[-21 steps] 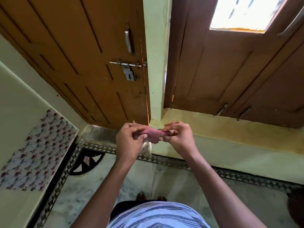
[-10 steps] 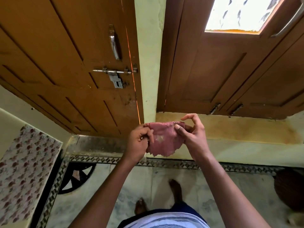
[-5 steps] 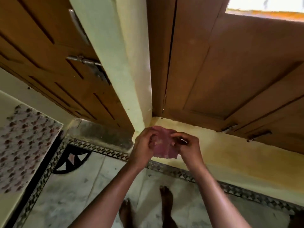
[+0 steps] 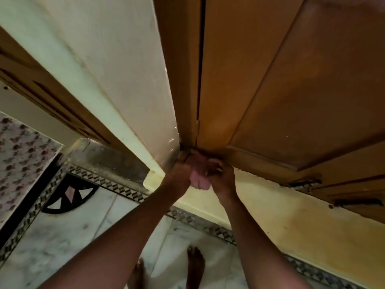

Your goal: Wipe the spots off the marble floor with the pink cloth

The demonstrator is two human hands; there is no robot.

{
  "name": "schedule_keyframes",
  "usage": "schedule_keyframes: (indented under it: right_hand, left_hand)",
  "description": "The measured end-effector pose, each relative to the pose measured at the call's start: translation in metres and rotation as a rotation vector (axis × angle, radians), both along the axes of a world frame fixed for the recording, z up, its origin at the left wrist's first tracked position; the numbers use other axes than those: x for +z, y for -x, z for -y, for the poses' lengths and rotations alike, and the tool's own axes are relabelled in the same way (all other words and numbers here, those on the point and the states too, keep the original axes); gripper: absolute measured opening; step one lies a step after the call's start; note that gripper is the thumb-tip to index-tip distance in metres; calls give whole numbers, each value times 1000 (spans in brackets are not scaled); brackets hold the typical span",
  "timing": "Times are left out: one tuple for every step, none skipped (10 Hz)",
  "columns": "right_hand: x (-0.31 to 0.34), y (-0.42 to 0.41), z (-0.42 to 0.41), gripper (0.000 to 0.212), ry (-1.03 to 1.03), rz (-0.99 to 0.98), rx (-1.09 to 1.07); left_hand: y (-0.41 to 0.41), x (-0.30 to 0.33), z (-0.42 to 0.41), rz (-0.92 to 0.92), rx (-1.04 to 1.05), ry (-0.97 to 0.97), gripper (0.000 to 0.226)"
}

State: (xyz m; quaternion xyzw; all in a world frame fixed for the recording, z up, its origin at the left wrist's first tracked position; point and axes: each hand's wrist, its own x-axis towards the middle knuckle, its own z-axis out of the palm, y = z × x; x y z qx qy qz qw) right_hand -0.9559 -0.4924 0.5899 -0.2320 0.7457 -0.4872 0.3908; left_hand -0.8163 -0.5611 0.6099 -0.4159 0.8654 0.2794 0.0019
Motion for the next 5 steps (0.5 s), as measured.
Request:
schedule_keyframes:
  right_hand:
    - [-4,-2,7,14,10,-152,93]
    - [-25,-8,0,21,12,-371,127]
    - [-29,-10,-15,42,-111,-470,221]
    - [-28,-8,-15,31,-194,-656,406]
    - [-12,-9,-14,39,-308,-689,451]
  left_hand:
    - [4,-24,1,-33,137,123,54]
    - [5,-39,-16,-20,111,132,64]
    - [2,-42,-35,-57,135,65,87]
    - [-3,-51,-32,-85,201,84,84]
    - [-7,-46,-31,-145,209,31,72]
